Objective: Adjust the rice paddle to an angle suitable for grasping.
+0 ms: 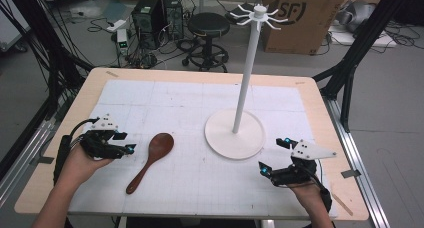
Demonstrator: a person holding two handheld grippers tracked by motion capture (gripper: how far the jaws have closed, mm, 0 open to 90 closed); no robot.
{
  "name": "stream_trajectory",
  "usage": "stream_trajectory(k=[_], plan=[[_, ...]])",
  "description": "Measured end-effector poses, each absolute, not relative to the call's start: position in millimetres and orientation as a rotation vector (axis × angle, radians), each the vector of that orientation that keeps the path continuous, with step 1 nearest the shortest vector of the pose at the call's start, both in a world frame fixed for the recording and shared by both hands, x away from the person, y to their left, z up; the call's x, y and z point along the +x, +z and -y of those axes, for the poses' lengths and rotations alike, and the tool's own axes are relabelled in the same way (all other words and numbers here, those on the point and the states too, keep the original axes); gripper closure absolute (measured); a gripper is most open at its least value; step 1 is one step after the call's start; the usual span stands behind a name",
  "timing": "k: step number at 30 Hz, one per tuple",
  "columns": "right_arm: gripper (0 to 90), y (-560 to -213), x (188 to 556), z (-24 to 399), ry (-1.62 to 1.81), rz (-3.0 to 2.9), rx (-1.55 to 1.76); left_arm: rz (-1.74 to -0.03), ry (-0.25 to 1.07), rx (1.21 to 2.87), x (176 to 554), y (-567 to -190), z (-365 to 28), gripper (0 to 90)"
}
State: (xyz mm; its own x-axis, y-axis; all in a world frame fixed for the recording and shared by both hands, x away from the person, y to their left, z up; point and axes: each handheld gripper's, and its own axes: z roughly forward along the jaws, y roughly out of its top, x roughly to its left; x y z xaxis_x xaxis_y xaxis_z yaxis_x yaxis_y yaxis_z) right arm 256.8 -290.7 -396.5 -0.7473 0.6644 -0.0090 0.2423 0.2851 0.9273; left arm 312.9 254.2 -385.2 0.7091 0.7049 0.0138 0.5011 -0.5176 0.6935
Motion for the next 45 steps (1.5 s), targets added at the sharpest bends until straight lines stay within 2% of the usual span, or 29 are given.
stream_trajectory(k=[6, 13, 16, 32, 45], plan=[[1.0, -396, 256, 292, 1.459, -2.159, 0.820, -0.965, 0.394, 2.289, 321, -391, -251, 62.4], [1.0, -396, 257, 292, 1.457, -2.158, 0.818, -0.959, 0.390, 2.361, 328, -394, -242, 84.7], [1.0, -396, 257, 292, 1.456, -2.158, 0.815, -0.954, 0.384, 2.395, 330, -395, -238, 89.4], [1.0, -397, 258, 291, 1.456, -2.164, 0.817, -0.960, 0.295, 2.512, 353, -408, -220, 89.9], [1.0, -397, 259, 291, 1.458, -2.167, 0.812, -0.964, 0.309, 2.573, 362, -411, -196, 90.0]])
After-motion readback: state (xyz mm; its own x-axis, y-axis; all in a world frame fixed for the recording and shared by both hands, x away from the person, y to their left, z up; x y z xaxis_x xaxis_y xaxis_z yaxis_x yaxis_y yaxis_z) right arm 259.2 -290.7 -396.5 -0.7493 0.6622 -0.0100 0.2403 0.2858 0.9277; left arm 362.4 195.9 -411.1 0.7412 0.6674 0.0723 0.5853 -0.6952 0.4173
